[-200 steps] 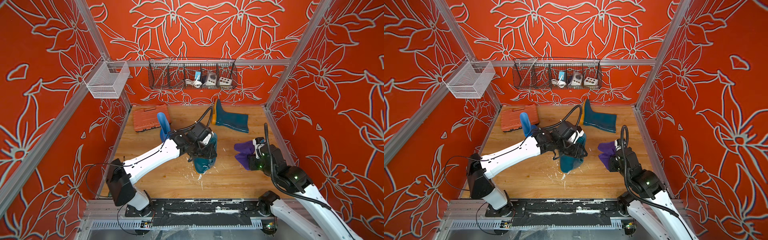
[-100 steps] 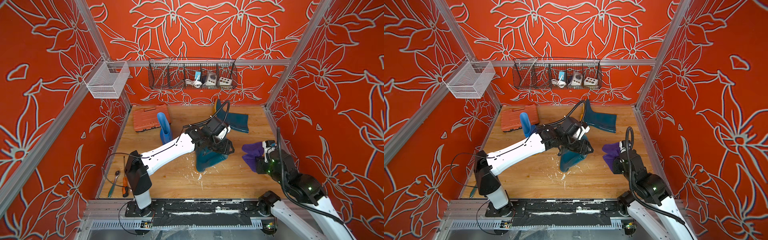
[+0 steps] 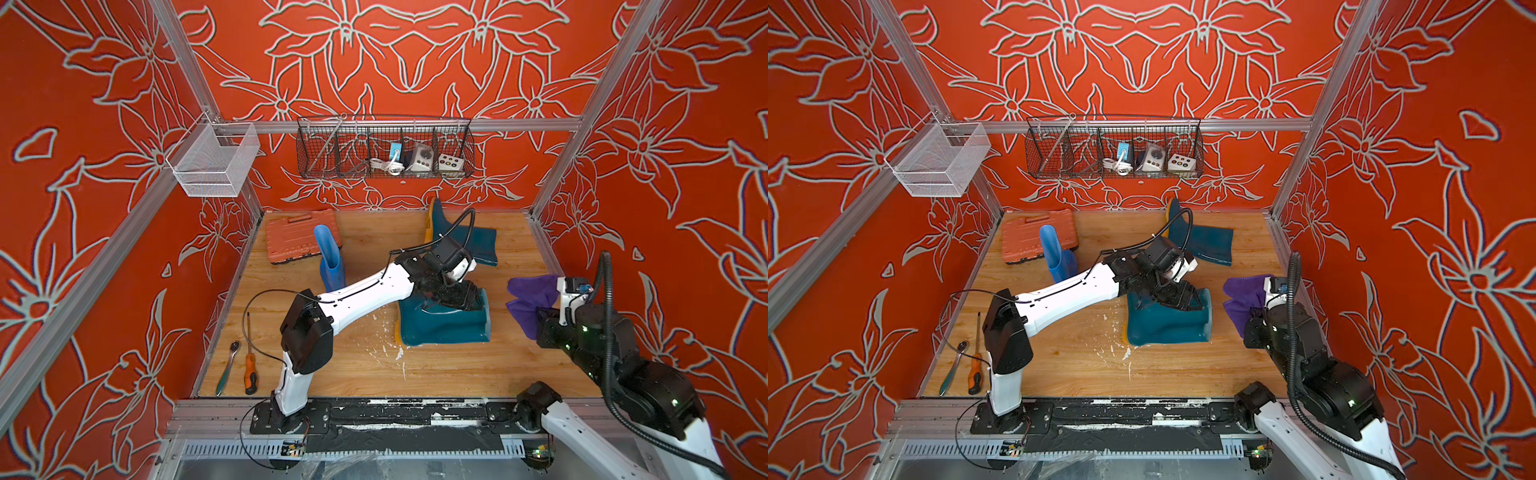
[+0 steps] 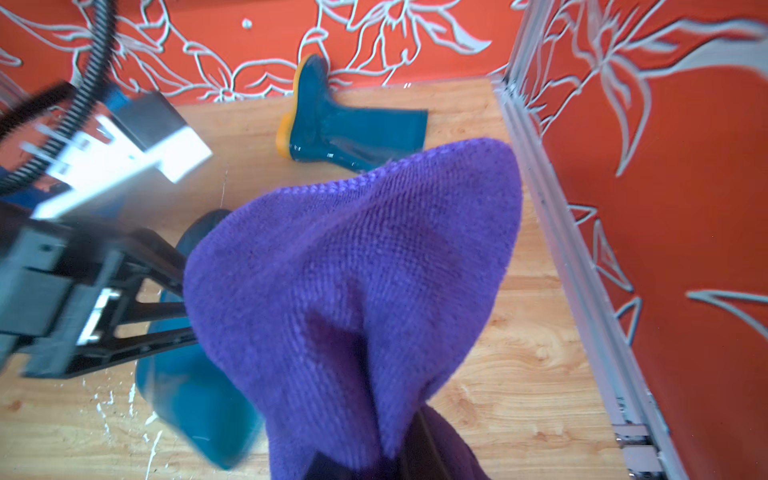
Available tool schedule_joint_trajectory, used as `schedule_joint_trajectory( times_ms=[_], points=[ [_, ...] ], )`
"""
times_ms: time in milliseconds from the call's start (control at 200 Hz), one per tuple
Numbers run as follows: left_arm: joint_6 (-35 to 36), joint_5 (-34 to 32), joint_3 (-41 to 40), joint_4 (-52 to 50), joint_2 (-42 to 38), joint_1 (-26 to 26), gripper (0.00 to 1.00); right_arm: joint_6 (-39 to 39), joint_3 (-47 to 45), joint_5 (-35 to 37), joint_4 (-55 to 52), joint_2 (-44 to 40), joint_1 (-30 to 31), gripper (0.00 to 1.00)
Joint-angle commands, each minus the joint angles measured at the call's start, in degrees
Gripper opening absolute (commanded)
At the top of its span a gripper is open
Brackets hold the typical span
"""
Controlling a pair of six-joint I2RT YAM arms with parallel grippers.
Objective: Wipe the rubber boots with a cloth
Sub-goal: Adjust the rubber boot at the center of the board.
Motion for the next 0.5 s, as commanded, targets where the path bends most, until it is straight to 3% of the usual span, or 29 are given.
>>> schedule_joint_trajectory(
  times_ms=[0,165,425,495],
  points=[
    [0.2,2.0,2.9,1.9,2.0,-0.6,0.52,-1.6,1.6,4.7,-3.2,0.0,-0.4,0.00],
    [2.0,-2.5,0.7,-0.5,-2.1,-0.6,0.52,1.8,-1.1,-0.8,-2.3,1.4,-0.3,0.00],
    [2.4,-30.7,-13.9,-13.0,-15.9,1.9,0.57,5.7,-9.1,-14.3,8.1,10.2,-0.3,0.00],
    [1.7,-32.3,-21.6,-9.5,-19.9,2.7,0.58,7.7,-14.5,-17.2,13.7,11.4,-0.4,0.00]
  ],
)
